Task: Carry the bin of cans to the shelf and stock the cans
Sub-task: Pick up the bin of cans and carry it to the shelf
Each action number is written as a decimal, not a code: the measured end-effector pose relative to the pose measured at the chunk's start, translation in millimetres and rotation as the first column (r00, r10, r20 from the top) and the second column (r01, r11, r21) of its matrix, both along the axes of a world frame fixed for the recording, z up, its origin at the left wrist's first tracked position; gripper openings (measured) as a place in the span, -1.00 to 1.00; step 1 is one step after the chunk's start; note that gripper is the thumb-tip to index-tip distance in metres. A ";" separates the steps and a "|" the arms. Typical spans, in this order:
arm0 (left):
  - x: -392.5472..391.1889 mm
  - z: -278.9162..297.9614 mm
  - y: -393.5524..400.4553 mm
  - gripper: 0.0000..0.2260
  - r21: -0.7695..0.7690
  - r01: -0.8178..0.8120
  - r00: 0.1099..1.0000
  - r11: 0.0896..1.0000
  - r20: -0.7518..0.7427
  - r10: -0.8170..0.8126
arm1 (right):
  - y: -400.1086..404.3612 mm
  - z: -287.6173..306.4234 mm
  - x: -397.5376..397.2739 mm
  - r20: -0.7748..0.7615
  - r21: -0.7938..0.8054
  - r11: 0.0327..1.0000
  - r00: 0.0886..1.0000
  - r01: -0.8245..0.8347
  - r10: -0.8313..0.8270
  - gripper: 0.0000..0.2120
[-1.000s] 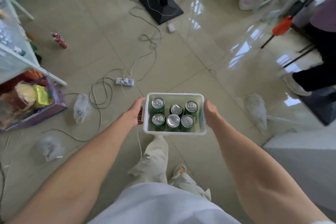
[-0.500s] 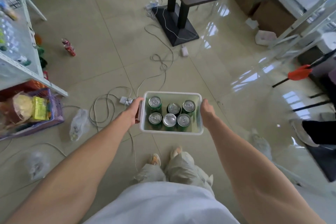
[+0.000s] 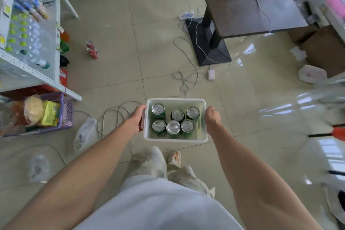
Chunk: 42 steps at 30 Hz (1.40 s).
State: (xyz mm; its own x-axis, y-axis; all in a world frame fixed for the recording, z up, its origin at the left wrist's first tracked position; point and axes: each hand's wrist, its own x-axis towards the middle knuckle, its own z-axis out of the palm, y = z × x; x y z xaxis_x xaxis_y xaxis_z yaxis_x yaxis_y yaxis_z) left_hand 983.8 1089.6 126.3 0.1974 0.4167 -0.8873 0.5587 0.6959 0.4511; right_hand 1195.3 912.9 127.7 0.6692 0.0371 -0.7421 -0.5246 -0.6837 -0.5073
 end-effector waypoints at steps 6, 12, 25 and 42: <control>62.1 -10.6 60.1 -0.67 -0.033 -0.056 0.998 0.998 0.011 0.056 | 73.1 -8.4 71.5 -0.001 -0.012 0.997 0.997 -0.078 0.078 -0.59; 121.5 -27.4 137.4 -0.66 -0.072 -0.105 0.994 0.992 -0.038 0.103 | 150.8 -19.7 143.5 -0.075 -0.017 0.990 0.987 -0.143 0.141 -0.67; 239.8 -14.5 313.7 -0.69 -0.122 -0.253 0.967 0.960 0.010 0.256 | 347.4 -11.1 272.8 -0.139 0.044 0.969 0.959 -0.244 0.248 -0.69; 328.1 -21.2 553.4 -0.75 -0.096 -0.533 0.843 0.840 0.020 0.537 | 672.7 -11.5 400.2 -0.312 0.159 0.830 0.771 -0.534 0.555 -0.33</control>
